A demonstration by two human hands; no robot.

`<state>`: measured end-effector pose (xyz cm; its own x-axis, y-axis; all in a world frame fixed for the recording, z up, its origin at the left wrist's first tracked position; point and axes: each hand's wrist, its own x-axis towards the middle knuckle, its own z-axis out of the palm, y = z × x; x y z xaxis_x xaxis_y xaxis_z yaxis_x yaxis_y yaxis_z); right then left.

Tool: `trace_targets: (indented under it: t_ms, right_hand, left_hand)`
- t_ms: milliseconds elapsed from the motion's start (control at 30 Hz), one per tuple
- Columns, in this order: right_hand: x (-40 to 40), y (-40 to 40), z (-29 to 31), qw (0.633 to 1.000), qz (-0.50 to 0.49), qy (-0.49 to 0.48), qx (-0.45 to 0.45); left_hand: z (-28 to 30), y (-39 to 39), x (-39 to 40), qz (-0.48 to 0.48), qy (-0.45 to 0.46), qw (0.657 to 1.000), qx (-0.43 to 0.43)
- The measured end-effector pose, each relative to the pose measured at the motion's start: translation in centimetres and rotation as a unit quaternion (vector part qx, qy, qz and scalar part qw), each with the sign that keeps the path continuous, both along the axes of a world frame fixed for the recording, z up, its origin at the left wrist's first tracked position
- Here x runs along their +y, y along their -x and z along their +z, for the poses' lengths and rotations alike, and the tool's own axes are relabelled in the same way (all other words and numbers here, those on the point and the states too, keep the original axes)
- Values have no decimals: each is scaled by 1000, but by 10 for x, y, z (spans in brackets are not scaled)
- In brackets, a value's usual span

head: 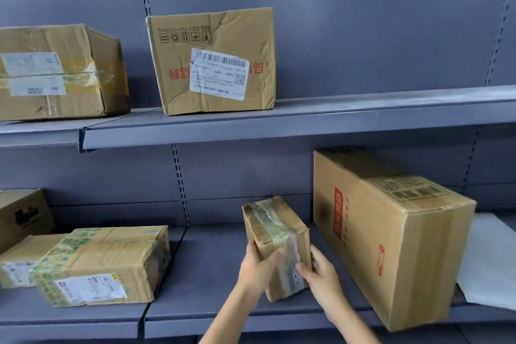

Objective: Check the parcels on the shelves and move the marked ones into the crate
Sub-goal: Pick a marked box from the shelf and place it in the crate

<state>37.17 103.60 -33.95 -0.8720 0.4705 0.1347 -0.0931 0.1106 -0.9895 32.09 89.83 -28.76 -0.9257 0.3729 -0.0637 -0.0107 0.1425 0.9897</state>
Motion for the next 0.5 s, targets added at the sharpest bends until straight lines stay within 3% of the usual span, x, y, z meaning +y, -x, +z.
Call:
trace_targets:
  t_ms: [167, 333, 433, 500]
  right_hand:
    - [-52, -35, -5, 994, -20, -74, 74]
    - [-103, -55, -14, 967, -55, -211, 130]
    - [-129, -58, -16, 952, -25, -263, 153]
    - [-139, -55, -16, 946, -19, -286, 152]
  left_hand:
    - [6, -39, -57, 23, -95, 994, -57]
    - [-6, -56, -110, 63, -169, 975, -133]
    - [-17, -54, -133, 141, -203, 962, -118]
    - [-21, -51, -145, 186, -175, 964, -74]
